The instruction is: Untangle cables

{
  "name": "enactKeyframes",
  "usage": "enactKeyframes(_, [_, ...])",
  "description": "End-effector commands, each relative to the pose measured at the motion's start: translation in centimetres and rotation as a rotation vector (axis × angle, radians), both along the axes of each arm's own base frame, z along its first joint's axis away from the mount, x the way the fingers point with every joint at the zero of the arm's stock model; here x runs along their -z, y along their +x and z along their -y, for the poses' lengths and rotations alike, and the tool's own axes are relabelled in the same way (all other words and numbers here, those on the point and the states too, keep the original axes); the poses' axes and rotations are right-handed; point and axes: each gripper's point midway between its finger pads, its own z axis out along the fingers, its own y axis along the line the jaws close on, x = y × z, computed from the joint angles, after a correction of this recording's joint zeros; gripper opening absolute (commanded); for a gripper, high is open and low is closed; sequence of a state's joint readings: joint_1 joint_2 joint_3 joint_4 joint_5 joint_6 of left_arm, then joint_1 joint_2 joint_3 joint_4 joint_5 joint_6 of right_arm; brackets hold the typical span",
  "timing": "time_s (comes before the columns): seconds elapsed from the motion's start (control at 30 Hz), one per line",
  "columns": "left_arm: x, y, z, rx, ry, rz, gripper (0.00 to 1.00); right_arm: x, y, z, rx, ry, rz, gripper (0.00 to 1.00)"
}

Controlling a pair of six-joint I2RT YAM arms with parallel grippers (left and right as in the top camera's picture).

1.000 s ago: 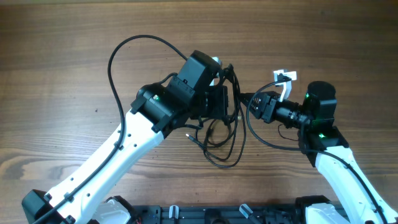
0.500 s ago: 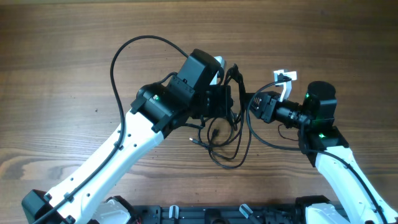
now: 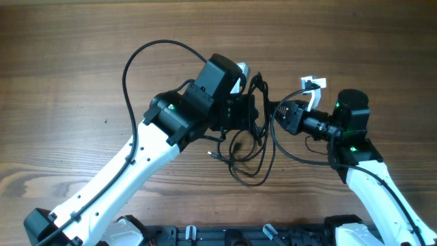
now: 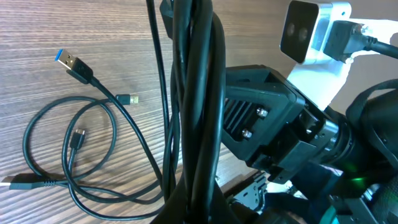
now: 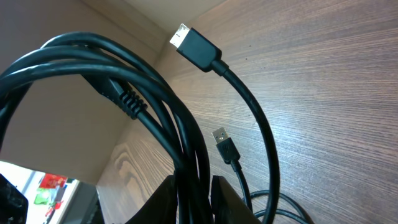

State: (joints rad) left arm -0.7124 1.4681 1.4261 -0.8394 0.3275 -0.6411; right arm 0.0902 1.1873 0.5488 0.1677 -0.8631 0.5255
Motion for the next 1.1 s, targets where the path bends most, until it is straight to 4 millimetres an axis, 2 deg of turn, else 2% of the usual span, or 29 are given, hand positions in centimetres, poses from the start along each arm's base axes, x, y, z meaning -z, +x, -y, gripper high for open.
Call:
enactKeyframes(0.0, [-0.7,-0.5,0.8,0.032,-0.048,-0.018,0.04,-0.3,0.1,-0.1,-0.007,0.0,0.014,0.2])
enactKeyframes(0.2, [-0.7,-0.4,0.8,0.032,-0.05,-0.015,0.04,-0.3,0.1,-0.1,-0.006,0.0,0.013,0.04])
enactKeyframes(0.43, [-0.5,0.3,0.3,-0.01,-0.022,0.001,0.04,-0.3,0.0,-0.1,-0.007,0.001,0.011,0.04])
enactKeyframes(0.53, [-0.1,1.4,-0.6,-0.124,0.009,-0.004,0.04,-0.3,0.1,-0.1,-0.006,0.002,0.01,0.04])
enactKeyframes(0.67, [0.8,3.1,-3.0,-0.369,0.063,-0.035,0.04,-0.3,0.1,-0.1,-0.006,0.002,0.009,0.04])
enactKeyframes(0.77, [1.3,3.3,-4.2,-0.478,0.088,-0.068,0.04,-0.3,0.0,-0.1,-0.006,0.002,0.009,0.04])
enactKeyframes(1.07, [1.5,3.5,-5.0,-0.548,0.097,-0.081,0.04,-0.3,0.0,-0.1,-0.006,0.002,0.009,0.04])
